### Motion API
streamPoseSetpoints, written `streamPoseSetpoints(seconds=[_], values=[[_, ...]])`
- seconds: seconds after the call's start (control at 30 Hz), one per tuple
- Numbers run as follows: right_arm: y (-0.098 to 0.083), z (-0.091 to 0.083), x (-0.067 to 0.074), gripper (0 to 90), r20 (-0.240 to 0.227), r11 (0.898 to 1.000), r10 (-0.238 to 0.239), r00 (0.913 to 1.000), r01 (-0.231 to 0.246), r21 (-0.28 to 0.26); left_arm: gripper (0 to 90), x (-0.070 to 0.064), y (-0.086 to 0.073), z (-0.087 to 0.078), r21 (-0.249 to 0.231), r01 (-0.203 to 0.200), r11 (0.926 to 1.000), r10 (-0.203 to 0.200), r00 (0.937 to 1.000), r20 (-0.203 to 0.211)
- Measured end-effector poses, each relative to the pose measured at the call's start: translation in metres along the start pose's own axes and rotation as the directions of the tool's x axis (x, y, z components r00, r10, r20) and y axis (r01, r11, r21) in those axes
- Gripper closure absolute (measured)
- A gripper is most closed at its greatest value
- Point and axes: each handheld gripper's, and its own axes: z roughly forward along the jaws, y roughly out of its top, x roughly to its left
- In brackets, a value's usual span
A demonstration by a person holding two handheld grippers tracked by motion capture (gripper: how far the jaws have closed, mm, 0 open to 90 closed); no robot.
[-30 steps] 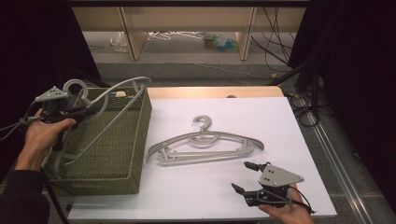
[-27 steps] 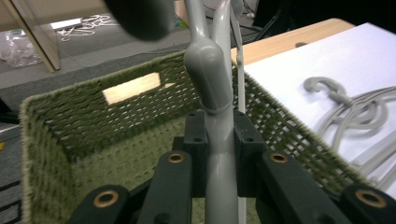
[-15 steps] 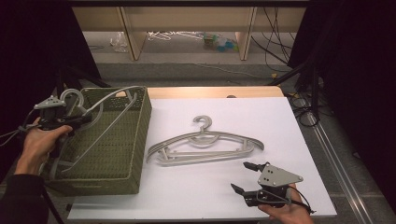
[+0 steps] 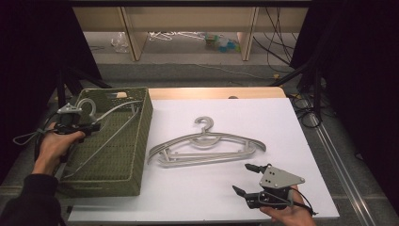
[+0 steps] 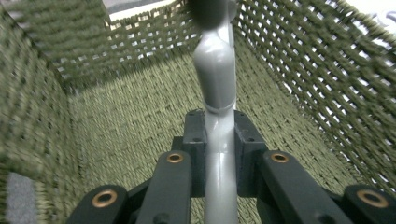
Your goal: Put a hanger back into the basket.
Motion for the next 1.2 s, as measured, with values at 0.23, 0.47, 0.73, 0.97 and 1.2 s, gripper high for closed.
streamPoseSetpoints(seconds=[0.23,0.47,0.73,0.97,1.2], values=[[0.000,0.000,0.000,24.0,-0.004,1.000,0.000,1.0000,0.000,0.000,76.9,0.008,-0.005,0.010,0.062,0.037,0.9974,-0.034,0.9981,-0.052],[0.000,-0.001,0.000,24.0,-0.012,1.000,0.001,0.9999,0.000,0.010,75.0,0.019,-0.016,0.008,0.077,0.101,0.9919,-0.092,0.9888,-0.118],[0.000,0.000,0.000,24.0,-0.009,1.000,-0.004,0.9999,0.004,0.013,63.6,0.022,-0.021,0.005,0.077,0.157,0.9846,-0.144,0.9775,-0.155],[-0.001,-0.001,-0.001,24.0,-0.006,1.000,-0.002,1.0000,0.002,0.010,46.3,0.015,-0.015,-0.008,0.018,0.155,0.9878,-0.149,0.9743,-0.169],[-0.002,0.000,-0.002,24.0,-0.003,1.000,0.004,1.0000,-0.004,0.002,37.2,-0.005,-0.011,-0.030,-0.141,0.169,0.9755,-0.181,0.9802,-0.080]])
